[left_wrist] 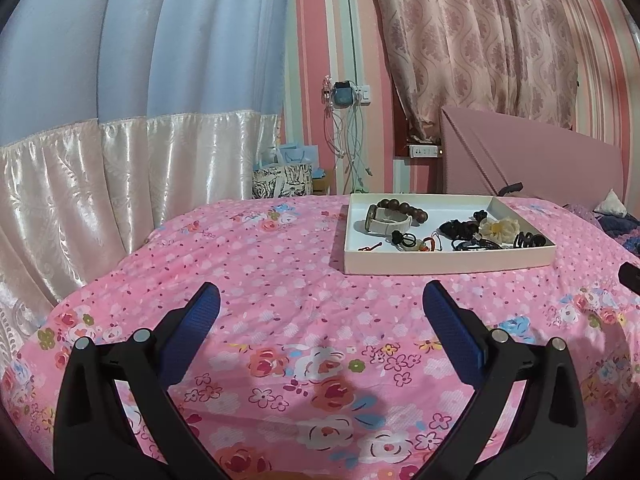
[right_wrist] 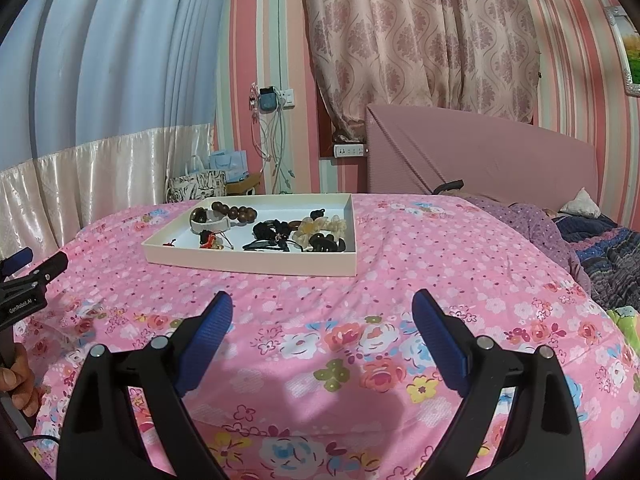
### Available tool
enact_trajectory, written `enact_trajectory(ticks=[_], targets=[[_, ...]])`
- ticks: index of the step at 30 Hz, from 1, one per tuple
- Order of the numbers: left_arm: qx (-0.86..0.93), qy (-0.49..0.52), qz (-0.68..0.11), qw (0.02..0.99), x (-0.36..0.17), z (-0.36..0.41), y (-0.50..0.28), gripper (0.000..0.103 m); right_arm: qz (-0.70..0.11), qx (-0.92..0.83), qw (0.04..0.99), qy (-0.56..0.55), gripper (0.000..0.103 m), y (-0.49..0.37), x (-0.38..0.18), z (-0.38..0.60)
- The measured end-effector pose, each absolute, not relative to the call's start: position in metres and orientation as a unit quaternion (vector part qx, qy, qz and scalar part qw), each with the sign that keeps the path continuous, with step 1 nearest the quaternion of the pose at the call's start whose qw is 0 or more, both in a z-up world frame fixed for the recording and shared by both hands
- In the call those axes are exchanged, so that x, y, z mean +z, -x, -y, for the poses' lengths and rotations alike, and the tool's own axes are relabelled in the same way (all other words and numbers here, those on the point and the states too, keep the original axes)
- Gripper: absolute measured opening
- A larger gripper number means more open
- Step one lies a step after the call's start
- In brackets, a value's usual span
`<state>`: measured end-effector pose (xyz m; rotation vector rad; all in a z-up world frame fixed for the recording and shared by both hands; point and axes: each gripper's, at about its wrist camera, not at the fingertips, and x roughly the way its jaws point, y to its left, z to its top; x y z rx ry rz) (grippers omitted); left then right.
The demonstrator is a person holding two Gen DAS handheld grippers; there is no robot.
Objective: Organize jewelry
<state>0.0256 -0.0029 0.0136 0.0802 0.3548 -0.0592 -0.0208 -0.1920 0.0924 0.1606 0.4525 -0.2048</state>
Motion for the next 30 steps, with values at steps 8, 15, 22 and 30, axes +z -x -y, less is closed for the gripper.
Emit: enact_trajectory(ticks=[8,15,22,30], targets=[[-0.030,-0.038,-0.176,0.983,0.0137,0.0024,-0.0250,0.100,-0.229,-0.105,0.965,-0.074,0.091,0.0203,0.0915,0.1901],[-0.032,-0.035,-0.175,0.983,0.0136,0.0030,-0.0249,0.100,-0.234,-0.108,0.963,-0.072,0.091,0.0193,0.0910,0.1894],[-0.033,-0.034,-0.175,0.983,0.0133,0.0023,-0.0244,0.100,-0.236,-0.108,0.963,-0.069,0.091,0.0193,0.0907,0.1895],[-0.027,-0.031,-0.176,0.984,0.0128,0.0012,-0.0254,0.100,-0.236,-0.108,0.963,-0.070,0.091,0.0191,0.0910,0.1895]])
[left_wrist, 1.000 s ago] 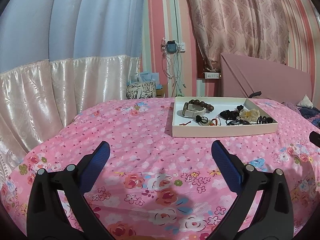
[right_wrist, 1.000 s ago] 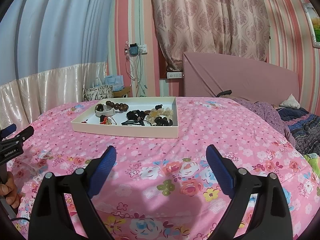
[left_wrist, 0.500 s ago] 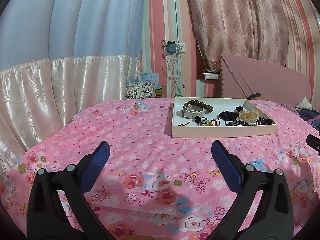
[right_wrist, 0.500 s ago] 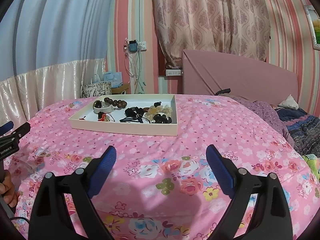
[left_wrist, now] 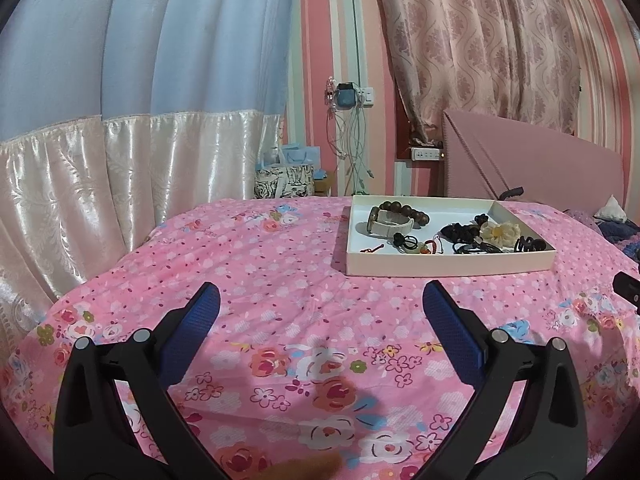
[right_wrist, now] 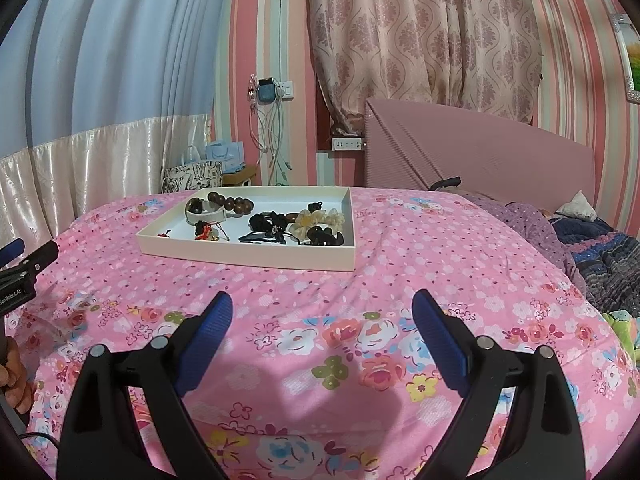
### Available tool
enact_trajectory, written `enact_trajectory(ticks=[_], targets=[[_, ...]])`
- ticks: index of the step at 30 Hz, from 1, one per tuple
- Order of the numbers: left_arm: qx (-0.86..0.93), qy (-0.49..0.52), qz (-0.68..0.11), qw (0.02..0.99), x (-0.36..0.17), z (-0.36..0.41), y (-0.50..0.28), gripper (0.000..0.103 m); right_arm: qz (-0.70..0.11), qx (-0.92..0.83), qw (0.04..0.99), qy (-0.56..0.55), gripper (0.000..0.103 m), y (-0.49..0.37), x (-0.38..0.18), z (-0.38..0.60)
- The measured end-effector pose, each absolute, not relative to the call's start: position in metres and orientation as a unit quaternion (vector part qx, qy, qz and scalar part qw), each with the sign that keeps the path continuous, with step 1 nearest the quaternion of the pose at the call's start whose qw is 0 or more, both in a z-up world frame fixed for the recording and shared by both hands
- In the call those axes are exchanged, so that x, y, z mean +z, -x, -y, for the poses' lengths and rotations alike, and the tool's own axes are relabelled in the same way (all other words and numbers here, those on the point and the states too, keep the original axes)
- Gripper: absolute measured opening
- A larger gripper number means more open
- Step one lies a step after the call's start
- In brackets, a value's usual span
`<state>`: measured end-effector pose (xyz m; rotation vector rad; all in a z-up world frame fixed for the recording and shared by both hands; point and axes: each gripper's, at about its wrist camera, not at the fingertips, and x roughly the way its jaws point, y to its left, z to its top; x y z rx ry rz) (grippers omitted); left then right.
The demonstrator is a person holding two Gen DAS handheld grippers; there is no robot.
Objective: Organize jewelry
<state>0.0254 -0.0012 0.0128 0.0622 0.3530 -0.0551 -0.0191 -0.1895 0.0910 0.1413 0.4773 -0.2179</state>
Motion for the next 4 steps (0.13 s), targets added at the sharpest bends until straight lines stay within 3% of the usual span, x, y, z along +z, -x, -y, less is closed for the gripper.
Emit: enact_trajectory(ticks=[4], targets=[[-0.032,-0.035,-0.181,0.982,0.0113,0.0035,-0.0273,0.100,-0.236,-0.107,0.963,-0.069,0.091,0.0190,0.0912,0.1897]])
